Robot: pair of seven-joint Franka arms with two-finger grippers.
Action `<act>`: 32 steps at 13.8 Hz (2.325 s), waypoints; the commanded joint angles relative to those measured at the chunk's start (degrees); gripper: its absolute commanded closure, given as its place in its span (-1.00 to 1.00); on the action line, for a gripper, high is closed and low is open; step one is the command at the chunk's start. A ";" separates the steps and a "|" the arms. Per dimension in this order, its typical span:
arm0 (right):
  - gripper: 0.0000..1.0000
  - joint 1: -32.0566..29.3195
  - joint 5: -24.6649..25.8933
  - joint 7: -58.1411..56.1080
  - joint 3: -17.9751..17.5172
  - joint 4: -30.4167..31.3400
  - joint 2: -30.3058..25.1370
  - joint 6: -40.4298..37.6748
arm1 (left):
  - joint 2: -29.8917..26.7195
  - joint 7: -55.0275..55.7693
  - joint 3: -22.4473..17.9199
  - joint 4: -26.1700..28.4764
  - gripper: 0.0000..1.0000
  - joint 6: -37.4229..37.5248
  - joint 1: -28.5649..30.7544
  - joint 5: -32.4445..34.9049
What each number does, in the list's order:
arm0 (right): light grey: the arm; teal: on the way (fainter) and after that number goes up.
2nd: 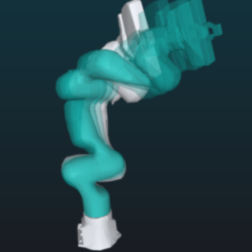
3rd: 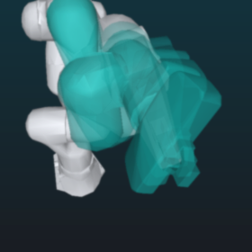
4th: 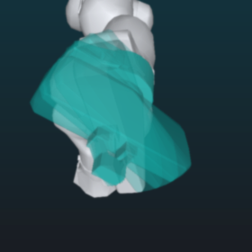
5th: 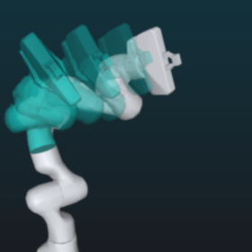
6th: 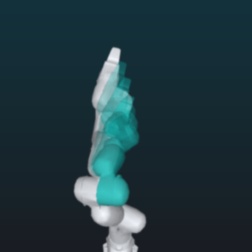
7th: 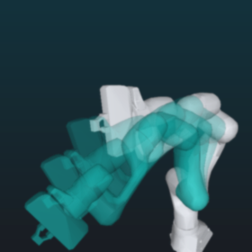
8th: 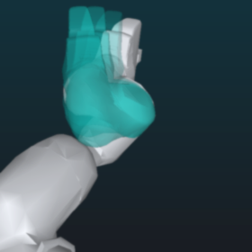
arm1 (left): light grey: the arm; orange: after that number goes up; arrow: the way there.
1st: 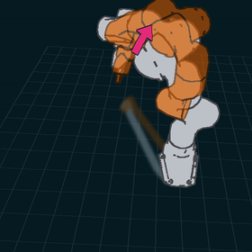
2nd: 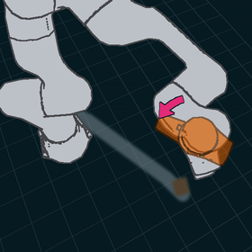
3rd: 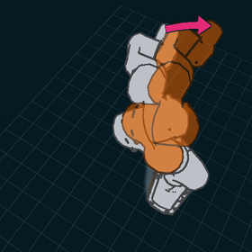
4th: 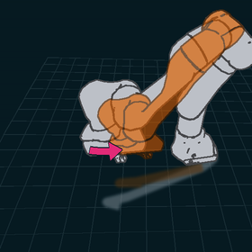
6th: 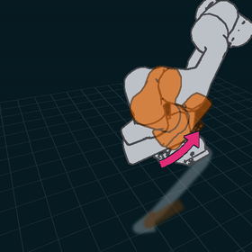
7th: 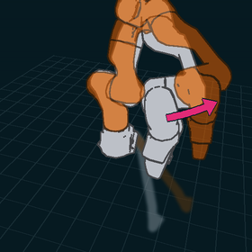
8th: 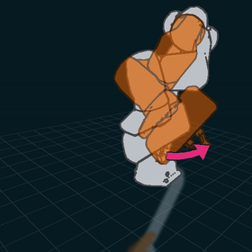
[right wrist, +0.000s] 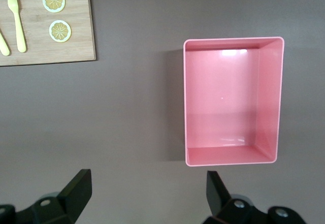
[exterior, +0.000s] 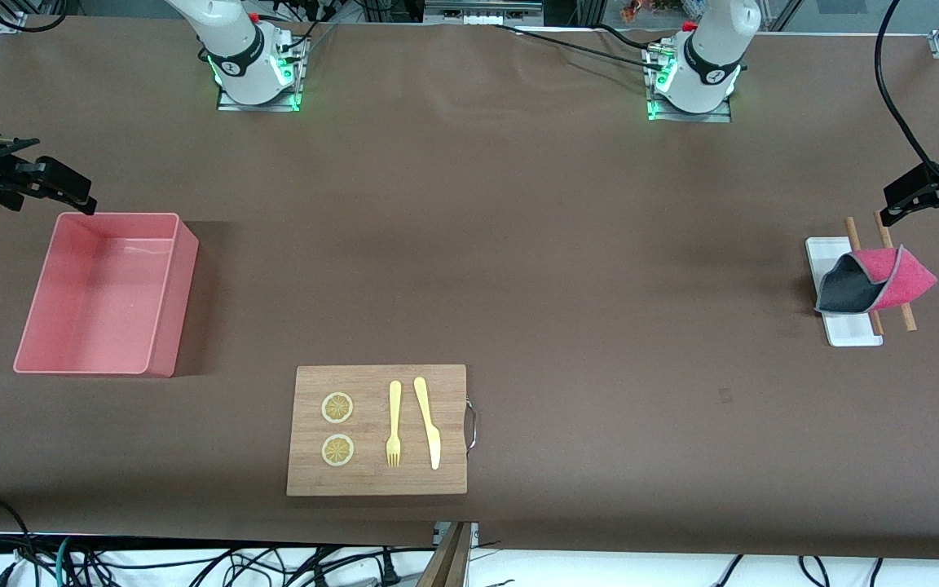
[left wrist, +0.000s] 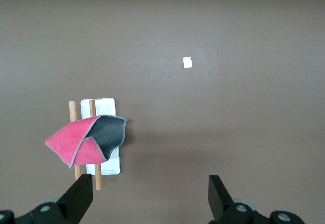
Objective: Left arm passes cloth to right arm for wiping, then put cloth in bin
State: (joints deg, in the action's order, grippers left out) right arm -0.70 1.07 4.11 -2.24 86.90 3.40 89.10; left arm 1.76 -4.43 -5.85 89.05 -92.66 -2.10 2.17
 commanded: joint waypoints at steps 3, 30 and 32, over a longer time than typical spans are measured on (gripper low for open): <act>-1.00 -0.18 0.87 -0.68 -0.22 -1.64 0.73 -0.50 | -3.25 -1.02 -0.03 3.94 -1.00 -3.32 0.86 -0.06; -1.00 -0.27 0.69 -0.68 -0.13 -1.64 0.73 -0.50 | -2.64 -1.02 0.14 3.41 -1.00 -3.49 0.69 0.03; -1.00 -0.27 0.69 -0.68 -0.13 -1.64 0.73 -0.50 | -2.55 -1.02 0.05 3.32 -1.00 -3.49 0.69 0.11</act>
State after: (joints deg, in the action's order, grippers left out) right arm -0.70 1.09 4.11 -2.21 86.88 3.41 89.10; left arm -0.05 -4.60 -5.89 91.59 -95.42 -1.53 2.17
